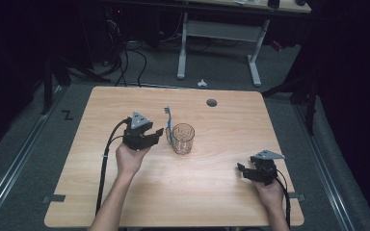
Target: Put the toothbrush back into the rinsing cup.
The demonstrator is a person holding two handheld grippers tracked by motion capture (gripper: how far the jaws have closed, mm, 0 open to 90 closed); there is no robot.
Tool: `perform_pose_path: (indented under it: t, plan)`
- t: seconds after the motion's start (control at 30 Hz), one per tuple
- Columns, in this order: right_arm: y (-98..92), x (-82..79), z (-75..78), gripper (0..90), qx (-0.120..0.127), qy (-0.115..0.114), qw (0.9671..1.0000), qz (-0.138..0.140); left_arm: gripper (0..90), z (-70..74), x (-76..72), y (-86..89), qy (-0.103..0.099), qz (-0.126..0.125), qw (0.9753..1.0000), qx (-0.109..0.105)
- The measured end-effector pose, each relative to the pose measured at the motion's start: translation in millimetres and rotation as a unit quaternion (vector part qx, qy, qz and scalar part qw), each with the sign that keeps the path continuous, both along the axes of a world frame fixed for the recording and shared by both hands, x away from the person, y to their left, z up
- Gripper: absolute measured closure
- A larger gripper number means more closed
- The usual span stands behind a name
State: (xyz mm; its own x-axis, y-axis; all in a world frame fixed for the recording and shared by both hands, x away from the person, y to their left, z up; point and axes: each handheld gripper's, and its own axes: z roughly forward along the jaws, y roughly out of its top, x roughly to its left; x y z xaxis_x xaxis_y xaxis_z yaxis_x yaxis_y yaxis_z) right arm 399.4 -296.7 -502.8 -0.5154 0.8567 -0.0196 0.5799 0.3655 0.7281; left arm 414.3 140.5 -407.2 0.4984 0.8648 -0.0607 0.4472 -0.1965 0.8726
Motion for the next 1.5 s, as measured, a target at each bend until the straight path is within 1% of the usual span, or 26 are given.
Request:
perform_pose_path:
  t: [0.03,0.17,0.3,0.33,0.43,0.57,0.77,0.87,0.97,1.27,1.37,1.4,1.5]
  plan:
    - [0.0,0.0,0.0,33.6,0.000,0.000,1.0000,0.000,50.4,-0.9,-1.1,1.1,0.003,0.000,1.0000,0.000]
    - [0.0,0.0,0.0,33.6,0.000,0.000,1.0000,0.000,50.3,-2.2,-3.0,2.3,0.005,0.000,1.0000,0.001]
    - [0.0,0.0,0.0,33.6,0.000,0.000,1.0000,0.000,50.4,-3.9,-7.1,4.6,0.005,0.001,1.0000,-0.004]
    - [0.0,0.0,0.0,33.6,0.000,0.000,1.0000,0.000,50.3,-4.5,-8.0,5.2,0.010,0.000,1.0000,-0.001]
    - [-0.1,0.1,0.0,33.6,0.000,-0.001,1.0000,0.001,50.3,-5.4,-10.0,6.0,0.009,0.000,0.9999,-0.004]
    - [0.0,0.0,0.0,33.6,0.000,0.000,1.0000,0.000,50.3,-7.0,-12.7,7.8,0.009,0.001,1.0000,-0.003]
    - [-0.1,0.2,0.0,33.6,-0.001,-0.001,1.0000,0.001,50.2,-13.4,-19.7,12.9,0.014,0.006,0.9998,-0.013]
    - [0.0,0.2,0.0,33.6,0.000,-0.001,1.0000,0.001,50.2,-15.7,-24.0,13.9,0.014,0.007,0.9998,-0.009]
    - [0.0,0.2,0.0,33.6,0.000,-0.001,1.0000,0.001,50.2,-17.6,-27.3,15.0,0.015,0.007,0.9998,-0.014]
    - [0.0,0.2,0.0,33.6,-0.001,-0.001,1.0000,0.001,50.1,-21.8,-33.6,16.4,0.019,0.006,0.9997,-0.017]
    - [0.0,0.2,0.0,33.6,-0.001,-0.001,1.0000,0.000,50.1,-24.6,-35.4,16.4,0.025,0.004,0.9996,-0.011]
    - [0.0,0.2,0.0,33.6,0.000,-0.001,1.0000,0.000,50.0,-26.5,-36.3,16.2,0.030,0.002,0.9995,-0.002]
    - [0.0,0.2,0.0,33.6,0.000,-0.001,1.0000,0.000,50.0,-27.9,-37.7,16.9,0.033,0.002,0.9994,-0.002]
